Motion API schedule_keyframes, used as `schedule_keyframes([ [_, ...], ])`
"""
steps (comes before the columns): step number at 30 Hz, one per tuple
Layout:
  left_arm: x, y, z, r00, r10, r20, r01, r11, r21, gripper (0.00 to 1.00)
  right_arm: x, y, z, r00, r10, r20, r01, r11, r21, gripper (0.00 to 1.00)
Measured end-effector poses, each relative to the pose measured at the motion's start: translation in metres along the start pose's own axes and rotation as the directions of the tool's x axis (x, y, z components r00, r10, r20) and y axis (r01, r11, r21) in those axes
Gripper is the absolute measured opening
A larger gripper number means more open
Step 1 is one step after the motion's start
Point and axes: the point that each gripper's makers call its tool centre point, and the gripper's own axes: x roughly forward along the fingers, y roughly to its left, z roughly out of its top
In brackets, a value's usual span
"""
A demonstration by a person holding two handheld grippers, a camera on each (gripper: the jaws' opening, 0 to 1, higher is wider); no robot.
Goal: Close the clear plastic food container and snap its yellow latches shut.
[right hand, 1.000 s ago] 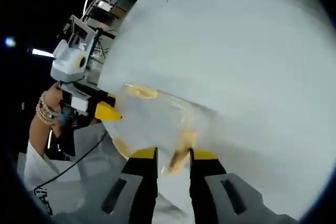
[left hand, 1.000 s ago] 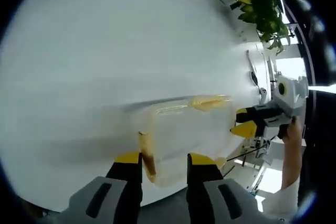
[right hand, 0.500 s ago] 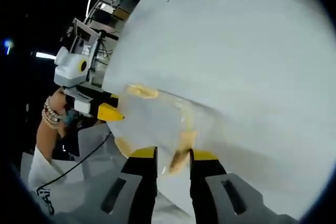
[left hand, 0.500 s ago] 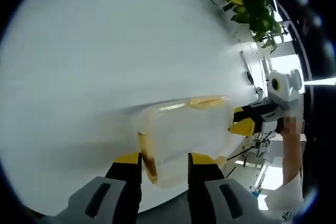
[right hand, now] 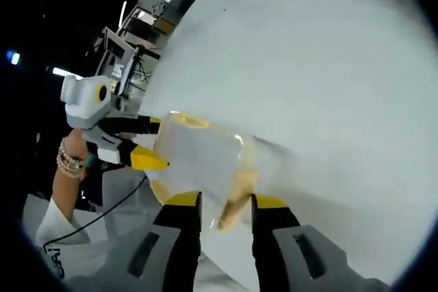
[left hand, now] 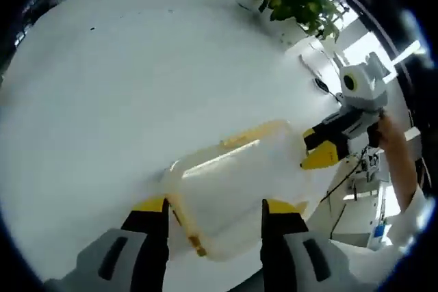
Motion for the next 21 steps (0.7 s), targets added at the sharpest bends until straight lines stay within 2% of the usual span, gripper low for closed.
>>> schedule_keyframes([
  [1, -0.001, 0.001, 0.001, 1.0, 0.009, 0.002, -0.009, 1.0, 0.012, 0.45, -0.001, -0.001, 0.001, 1.0, -0.014, 0.001, 0.014, 1.0, -0.017, 0.25],
  [4, -0.011, 0.005, 0.012, 0.997, 0.039, 0.073, -0.052, 0.98, 0.191, 0.35, -0.004, -0.007, 0.001, 0.996, -0.089, -0.021, 0.088, 0.994, -0.058, 0.31],
  [6, -0.016, 0.004, 0.018, 0.993, 0.033, 0.117, -0.059, 0.971, 0.23, 0.35, -0.008, -0.011, 0.003, 0.99, -0.137, -0.035, 0.132, 0.984, -0.121, 0.35],
  [8, -0.022, 0.0, 0.022, 0.989, 0.001, 0.146, -0.041, 0.963, 0.268, 0.35, -0.014, -0.009, 0.004, 0.986, -0.155, -0.061, 0.14, 0.969, -0.202, 0.3],
  [10, -0.025, -0.002, 0.023, 0.987, -0.005, 0.159, -0.042, 0.956, 0.291, 0.31, -0.022, -0.007, 0.009, 0.983, -0.17, -0.065, 0.144, 0.944, -0.297, 0.21],
  [11, -0.027, -0.003, 0.027, 0.983, -0.015, 0.181, -0.046, 0.942, 0.332, 0.27, -0.029, -0.003, 0.019, 0.983, -0.181, -0.032, 0.157, 0.919, -0.362, 0.21],
  [12, -0.028, -0.006, 0.028, 0.982, -0.024, 0.187, -0.045, 0.932, 0.359, 0.22, -0.032, 0.0, 0.026, 0.983, -0.181, -0.008, 0.165, 0.912, -0.375, 0.22],
  [13, -0.027, -0.012, 0.03, 0.978, -0.052, 0.2, -0.03, 0.92, 0.39, 0.17, -0.036, 0.011, 0.037, 0.987, -0.156, 0.029, 0.155, 0.903, -0.4, 0.22],
  [15, -0.022, -0.026, 0.028, 0.972, -0.121, 0.199, 0.03, 0.912, 0.409, 0.17, -0.035, 0.03, 0.048, 0.994, -0.087, 0.064, 0.107, 0.884, -0.455, 0.19],
  [17, -0.017, -0.04, 0.028, 0.961, -0.18, 0.209, 0.074, 0.899, 0.431, 0.16, -0.027, 0.046, 0.052, 0.996, -0.027, 0.083, 0.064, 0.873, -0.483, 0.15],
  [18, -0.016, -0.043, 0.028, 0.959, -0.188, 0.214, 0.077, 0.895, 0.44, 0.16, -0.022, 0.052, 0.053, 0.996, -0.001, 0.088, 0.044, 0.868, -0.495, 0.12],
  [19, -0.013, -0.05, 0.027, 0.956, -0.203, 0.213, 0.082, 0.879, 0.469, 0.16, -0.014, 0.06, 0.054, 0.995, 0.032, 0.097, 0.024, 0.851, -0.525, 0.09],
  [20, -0.013, -0.054, 0.027, 0.952, -0.219, 0.213, 0.087, 0.863, 0.497, 0.15, -0.009, 0.062, 0.054, 0.994, 0.035, 0.103, 0.028, 0.829, -0.558, 0.06],
  [21, -0.012, -0.057, 0.026, 0.952, -0.22, 0.214, 0.086, 0.862, 0.5, 0.13, -0.004, 0.063, 0.053, 0.995, 0.031, 0.098, 0.035, 0.797, -0.603, 0.05],
])
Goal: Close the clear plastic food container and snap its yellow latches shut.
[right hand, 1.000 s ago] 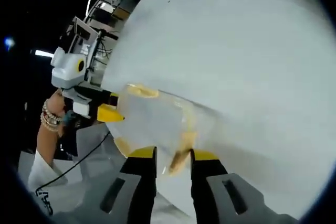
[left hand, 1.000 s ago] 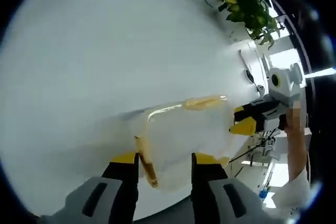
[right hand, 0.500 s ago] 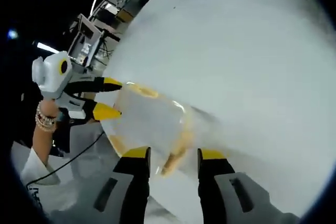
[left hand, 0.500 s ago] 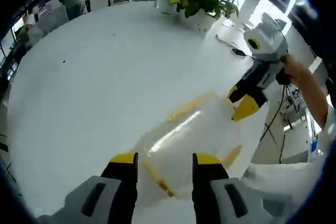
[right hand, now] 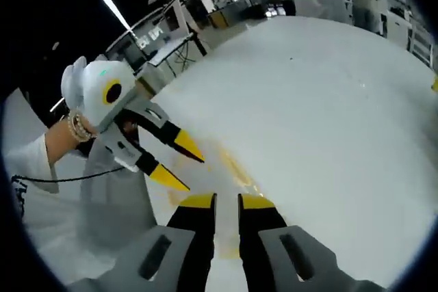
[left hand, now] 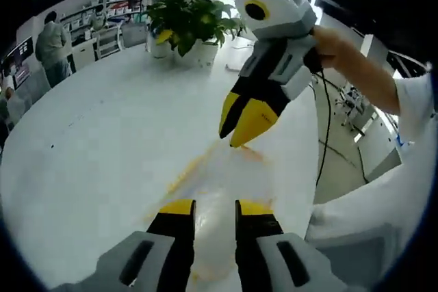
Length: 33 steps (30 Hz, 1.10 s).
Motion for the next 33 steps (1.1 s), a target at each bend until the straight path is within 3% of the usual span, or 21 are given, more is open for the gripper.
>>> schedule_keyframes([
  [4, 0.003, -0.008, -0.003, 1.0, -0.022, -0.014, 0.023, 0.997, 0.08, 0.08, 0.021, 0.006, -0.011, 0.996, -0.022, -0.081, 0.002, 0.97, -0.243, 0.03],
  [8, 0.008, -0.005, -0.012, 0.999, -0.007, -0.048, 0.012, 0.993, 0.118, 0.06, 0.035, 0.021, -0.008, 0.996, 0.01, -0.089, -0.044, 0.92, -0.39, 0.0],
  [11, 0.009, -0.002, -0.017, 0.997, 0.014, -0.075, 0.0, 0.983, 0.181, 0.06, 0.041, 0.019, -0.007, 0.993, -0.018, -0.114, -0.037, 0.884, -0.466, 0.03],
  [13, 0.009, -0.006, -0.02, 0.996, 0.0, -0.086, 0.017, 0.981, 0.192, 0.06, 0.044, 0.017, -0.008, 0.99, -0.025, -0.136, -0.041, 0.886, -0.462, 0.08],
  [17, 0.009, -0.01, -0.02, 0.997, -0.001, -0.079, 0.017, 0.979, 0.204, 0.11, 0.044, 0.008, -0.003, 0.989, -0.045, -0.138, -0.031, 0.862, -0.506, 0.16],
  [20, 0.009, -0.011, -0.02, 0.998, 0.009, -0.066, 0.005, 0.978, 0.209, 0.12, 0.044, -0.001, -0.001, 0.988, -0.046, -0.146, -0.03, 0.875, -0.484, 0.22],
  [24, 0.008, -0.009, -0.019, 0.998, 0.02, -0.053, -0.008, 0.976, 0.218, 0.16, 0.043, -0.01, 0.001, 0.988, -0.048, -0.15, -0.03, 0.877, -0.479, 0.23],
  [28, 0.007, -0.016, -0.023, 0.998, 0.003, -0.055, 0.009, 0.975, 0.221, 0.3, 0.044, -0.01, 0.001, 0.987, -0.008, -0.162, -0.066, 0.892, -0.447, 0.25],
  [31, 0.009, -0.021, -0.028, 0.997, 0.007, -0.076, 0.016, 0.955, 0.296, 0.32, 0.046, -0.012, -0.003, 0.98, 0.016, -0.197, -0.096, 0.909, -0.405, 0.31],
  [32, 0.009, -0.021, -0.031, 0.996, 0.016, -0.091, 0.014, 0.948, 0.319, 0.34, 0.047, -0.013, -0.001, 0.981, 0.014, -0.191, -0.093, 0.907, -0.411, 0.31],
  [33, 0.011, -0.021, -0.026, 0.998, 0.023, -0.064, 0.003, 0.928, 0.373, 0.34, 0.048, -0.014, -0.001, 0.981, 0.017, -0.192, -0.099, 0.899, -0.426, 0.31],
])
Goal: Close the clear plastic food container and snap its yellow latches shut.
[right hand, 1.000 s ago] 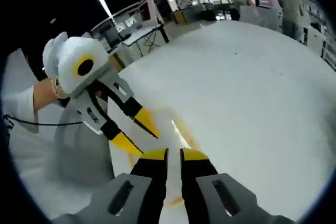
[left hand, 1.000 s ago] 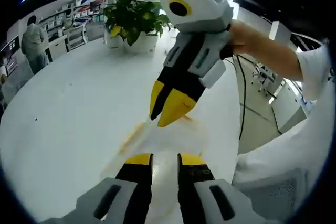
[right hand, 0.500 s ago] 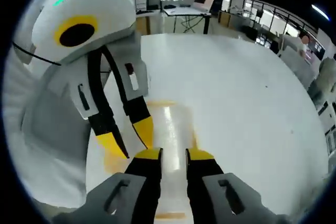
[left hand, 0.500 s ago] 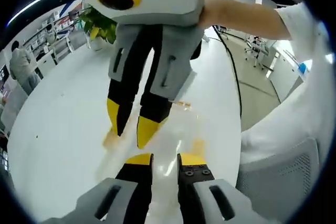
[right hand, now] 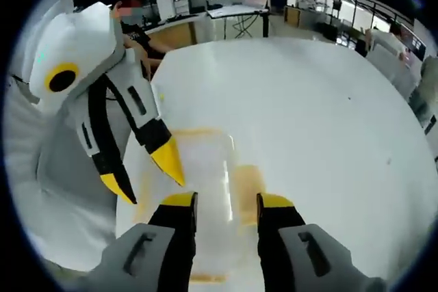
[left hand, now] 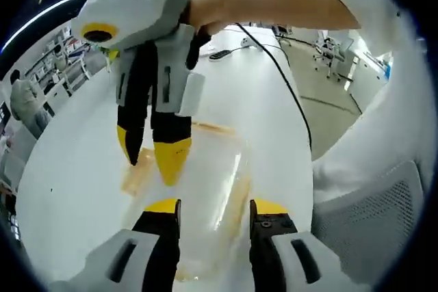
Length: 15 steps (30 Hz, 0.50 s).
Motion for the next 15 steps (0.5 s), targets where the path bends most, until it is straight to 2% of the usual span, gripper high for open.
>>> schedule_keyframes([
  [1, -0.0002, -0.002, -0.0048, 1.0, 0.001, -0.029, -0.001, 1.0, -0.008, 0.35, 0.0005, 0.0002, -0.0006, 1.0, 0.006, -0.005, -0.006, 1.0, -0.006, 0.31],
  [6, -0.0002, -0.0022, -0.0042, 1.0, 0.012, -0.025, -0.011, 1.0, 0.022, 0.35, 0.0064, 0.0034, -0.0033, 0.997, 0.067, -0.04, -0.067, 0.998, 0.02, 0.28],
  [8, 0.0, -0.0023, -0.0045, 0.999, 0.018, -0.029, -0.017, 0.999, 0.038, 0.35, 0.0069, 0.0069, -0.0019, 0.993, 0.111, -0.044, -0.108, 0.993, 0.054, 0.26],
  [10, 0.0006, -0.002, -0.0046, 0.999, 0.032, -0.034, -0.029, 0.998, 0.062, 0.34, 0.0078, 0.0044, -0.0005, 0.992, 0.117, -0.048, -0.114, 0.991, 0.07, 0.26],
  [13, 0.0025, -0.0013, -0.0051, 0.997, 0.059, -0.049, -0.053, 0.991, 0.123, 0.33, 0.0086, 0.0056, -0.0029, 0.988, 0.139, -0.065, -0.128, 0.98, 0.155, 0.27],
  [15, 0.0034, -0.0018, -0.0053, 0.996, 0.071, -0.052, -0.064, 0.99, 0.122, 0.34, 0.0089, 0.0044, -0.0043, 0.986, 0.148, -0.075, -0.131, 0.973, 0.191, 0.28],
])
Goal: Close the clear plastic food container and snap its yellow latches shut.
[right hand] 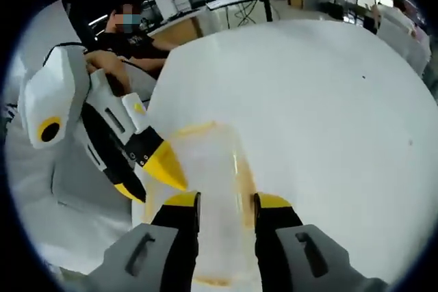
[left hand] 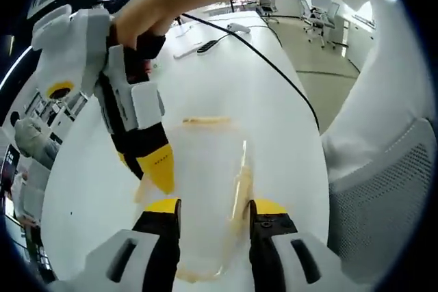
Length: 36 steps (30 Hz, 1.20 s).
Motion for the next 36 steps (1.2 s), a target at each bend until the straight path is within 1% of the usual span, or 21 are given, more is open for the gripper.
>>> schedule_keyframes([
  [2, 0.0001, -0.0001, -0.0007, 1.0, 0.012, -0.006, -0.012, 1.0, 0.016, 0.34, 0.0006, -0.0015, -0.0007, 1.0, 0.009, -0.012, -0.008, 0.999, 0.037, 0.29],
  [3, 0.0003, -0.0002, -0.001, 1.0, 0.018, -0.012, -0.018, 0.999, 0.03, 0.34, 0.0008, -0.0022, -0.0003, 1.0, 0.013, -0.014, -0.013, 0.999, 0.035, 0.29],
  [6, 0.0014, -0.0003, -0.0016, 0.999, 0.036, -0.023, -0.035, 0.999, 0.042, 0.34, 0.0009, -0.0005, -0.0007, 1.0, 0.015, -0.02, -0.014, 1.0, 0.024, 0.29],
  [7, 0.0017, -0.0003, -0.0022, 0.998, 0.045, -0.032, -0.043, 0.997, 0.062, 0.34, 0.001, -0.0008, -0.0007, 1.0, 0.013, -0.022, -0.013, 0.999, 0.029, 0.29],
  [8, 0.0018, 0.0005, -0.0041, 0.996, 0.066, -0.053, -0.06, 0.992, 0.11, 0.34, 0.0009, -0.0008, -0.0008, 1.0, 0.011, -0.025, -0.011, 0.999, 0.033, 0.29],
  [9, 0.0026, -0.0017, -0.0022, 0.996, 0.07, -0.049, -0.063, 0.99, 0.126, 0.34, 0.0008, -0.0007, -0.0008, 1.0, 0.011, -0.028, -0.01, 0.999, 0.038, 0.29],
  [10, 0.0029, -0.0033, -0.0021, 0.996, 0.066, -0.056, -0.06, 0.992, 0.112, 0.33, 0.0011, -0.0006, -0.0008, 1.0, 0.008, -0.03, -0.007, 0.999, 0.05, 0.29],
  [15, 0.0029, -0.0013, -0.0027, 0.996, 0.056, -0.069, -0.048, 0.992, 0.114, 0.32, 0.0018, 0.0004, -0.0005, 0.999, -0.004, -0.05, 0.007, 0.999, 0.048, 0.28],
  [17, 0.003, -0.0013, -0.0026, 0.996, 0.061, -0.071, -0.053, 0.992, 0.112, 0.31, 0.0019, 0.0, -0.0008, 0.999, -0.004, -0.049, 0.007, 0.998, 0.059, 0.28],
  [22, 0.0043, -0.0018, -0.0017, 0.992, 0.08, -0.097, -0.067, 0.99, 0.124, 0.3, 0.0016, 0.0005, -0.0012, 0.999, -0.003, -0.049, 0.005, 0.999, 0.054, 0.28],
  [23, 0.0039, -0.0021, -0.003, 0.99, 0.089, -0.109, -0.073, 0.987, 0.146, 0.28, 0.0025, 0.0009, -0.0015, 0.998, -0.005, -0.055, 0.008, 0.998, 0.055, 0.28],
  [24, 0.0001, -0.0004, -0.001, 0.989, 0.103, -0.106, -0.087, 0.985, 0.15, 0.28, 0.0024, 0.0015, -0.0007, 0.998, -0.007, -0.058, 0.01, 0.999, 0.046, 0.28],
  [25, 0.0011, -0.001, -0.0003, 0.988, 0.101, -0.113, -0.084, 0.985, 0.151, 0.28, 0.0026, 0.0017, -0.0009, 0.998, -0.009, -0.064, 0.012, 0.999, 0.049, 0.28],
  [30, 0.0048, -0.001, -0.0014, 0.989, 0.097, -0.11, -0.08, 0.986, 0.147, 0.28, 0.0025, 0.0008, -0.0013, 0.997, -0.003, -0.08, 0.006, 0.999, 0.045, 0.27],
  [33, 0.0047, -0.0009, -0.0017, 0.989, 0.099, -0.11, -0.082, 0.985, 0.153, 0.28, 0.0029, 0.0001, -0.0015, 0.994, 0.025, -0.108, -0.022, 0.999, 0.031, 0.26],
  [34, 0.0049, -0.0009, -0.0018, 0.989, 0.098, -0.11, -0.08, 0.985, 0.154, 0.28, 0.0032, -0.0002, -0.0018, 0.99, 0.039, -0.136, -0.037, 0.999, 0.02, 0.25],
  [35, 0.005, -0.0008, -0.0018, 0.989, 0.098, -0.111, -0.08, 0.985, 0.153, 0.28, 0.0034, -0.0002, -0.0019, 0.989, 0.041, -0.144, -0.038, 0.999, 0.019, 0.24],
  [36, 0.0051, -0.0008, -0.0019, 0.989, 0.099, -0.112, -0.081, 0.985, 0.152, 0.28, 0.004, 0.0003, -0.002, 0.982, 0.045, -0.185, -0.042, 0.999, 0.019, 0.24],
])
